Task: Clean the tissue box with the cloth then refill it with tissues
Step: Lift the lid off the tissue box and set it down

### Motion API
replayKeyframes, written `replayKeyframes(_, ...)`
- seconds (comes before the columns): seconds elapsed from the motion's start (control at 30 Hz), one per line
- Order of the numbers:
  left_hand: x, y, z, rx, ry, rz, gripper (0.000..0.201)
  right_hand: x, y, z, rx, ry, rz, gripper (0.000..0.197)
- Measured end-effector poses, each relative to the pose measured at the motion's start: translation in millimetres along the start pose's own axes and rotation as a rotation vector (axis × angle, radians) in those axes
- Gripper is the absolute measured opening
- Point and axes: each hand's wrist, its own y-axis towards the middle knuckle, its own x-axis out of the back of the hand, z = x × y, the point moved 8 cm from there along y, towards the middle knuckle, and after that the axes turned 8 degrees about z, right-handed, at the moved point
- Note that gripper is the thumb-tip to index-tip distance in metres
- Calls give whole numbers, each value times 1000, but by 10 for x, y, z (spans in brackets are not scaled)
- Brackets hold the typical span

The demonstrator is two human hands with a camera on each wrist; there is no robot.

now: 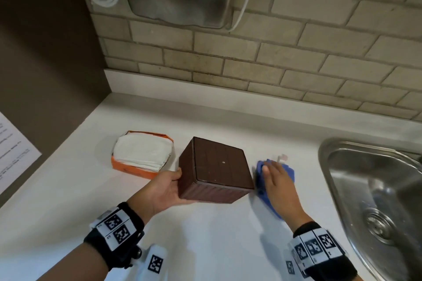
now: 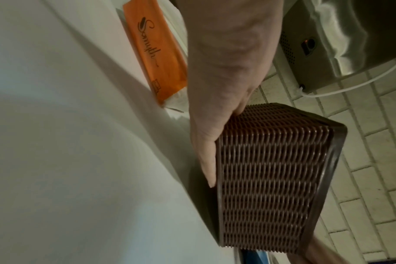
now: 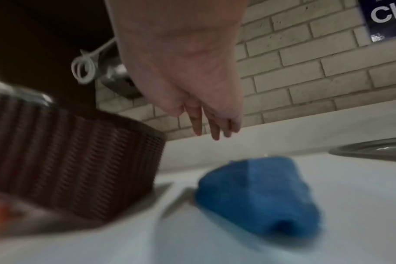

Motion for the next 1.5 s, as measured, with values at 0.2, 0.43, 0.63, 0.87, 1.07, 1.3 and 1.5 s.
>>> replayKeyframes(0.2,-156,-54,-128,-123,94,-9,42,-260,-192,524,-274,998,374,46)
replayKeyframes(0.43,-290,53,-200,-149,241,32,54,-146,-244,708,-250,960,316,41)
replayKeyframes(0.63,-222,182,-213,-136,433,24,81,-207,-208,613,-207,774,203,30)
replayKeyframes(0.87,-146,149,-321,-346,752,-166,55,-164,-183,606,-202,449,9,31)
replayKeyframes(1.07,-221,90,-333,-376,854,-213,40,-138,-167,642,-200,365,-8,34)
replayKeyframes(1.3,-337,8,-338,-399,885,-193,37,-172,-95,528,-205,301,10,33)
replayKeyframes(1.5,-365,-37,-351,-405,863,-171,40,-178,-94,552,-190,285,1,33)
